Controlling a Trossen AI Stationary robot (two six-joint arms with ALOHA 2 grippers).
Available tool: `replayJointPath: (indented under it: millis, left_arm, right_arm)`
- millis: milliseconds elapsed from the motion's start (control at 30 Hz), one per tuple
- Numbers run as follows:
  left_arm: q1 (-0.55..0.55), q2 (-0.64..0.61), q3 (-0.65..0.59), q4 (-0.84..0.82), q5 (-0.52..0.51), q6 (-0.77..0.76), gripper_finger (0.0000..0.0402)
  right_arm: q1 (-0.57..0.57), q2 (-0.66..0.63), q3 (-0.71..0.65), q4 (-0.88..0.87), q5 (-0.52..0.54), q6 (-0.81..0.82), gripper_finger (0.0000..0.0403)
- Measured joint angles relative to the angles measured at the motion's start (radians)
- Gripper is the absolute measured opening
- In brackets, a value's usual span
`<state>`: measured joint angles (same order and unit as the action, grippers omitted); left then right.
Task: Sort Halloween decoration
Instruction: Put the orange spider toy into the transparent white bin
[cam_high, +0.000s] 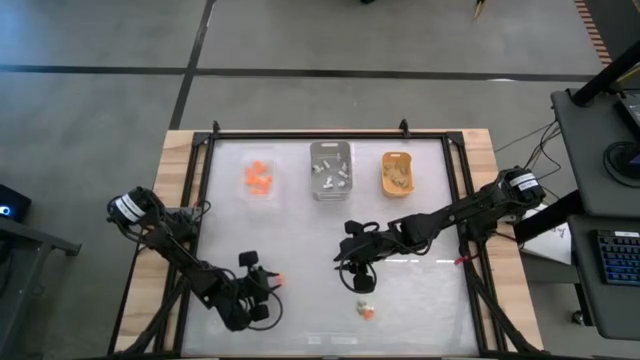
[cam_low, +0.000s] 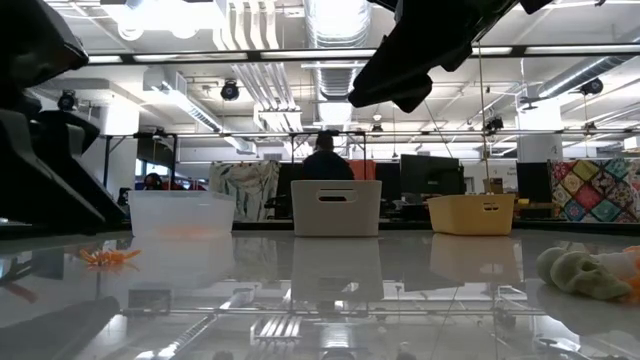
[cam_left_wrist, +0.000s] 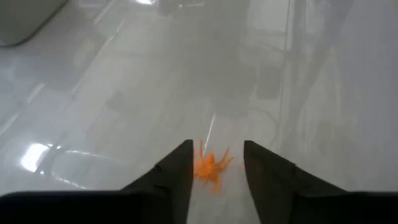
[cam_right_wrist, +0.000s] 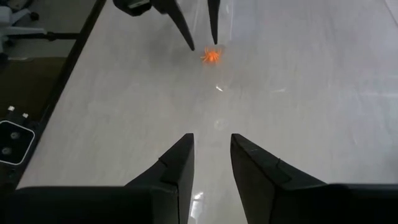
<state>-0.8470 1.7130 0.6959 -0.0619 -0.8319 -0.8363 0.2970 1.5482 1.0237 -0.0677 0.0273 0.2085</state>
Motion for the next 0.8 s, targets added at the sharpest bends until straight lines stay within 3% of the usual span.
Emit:
replayJointPath:
  millis: [133, 333, 500, 800]
  left_arm:
    - [0.004, 0.002, -0.022, 0.007, 0.031, 0.012, 0.0142]
    - [0.012, 0.003, -0.101, 0.132, 0.038, 0.014, 0.013]
    - [0.011, 0.003, -0.127, 0.16, 0.037, 0.011, 0.0099]
    - [0.011, 0.002, -0.136, 0.157, 0.037, -0.003, 0.0006]
  right_arm:
    - [0.0, 0.0, 0.0, 0.0, 0.0, -0.001, 0.0095]
    - [0.0, 0.0, 0.0, 0.0, 0.0, 0.0, 0.0091]
    - [0.0, 0.0, -0.001, -0.001, 0.0, 0.0, 0.0096]
    - [0.0, 0.0, -0.001, 0.0, 0.0, 0.0, 0.0092]
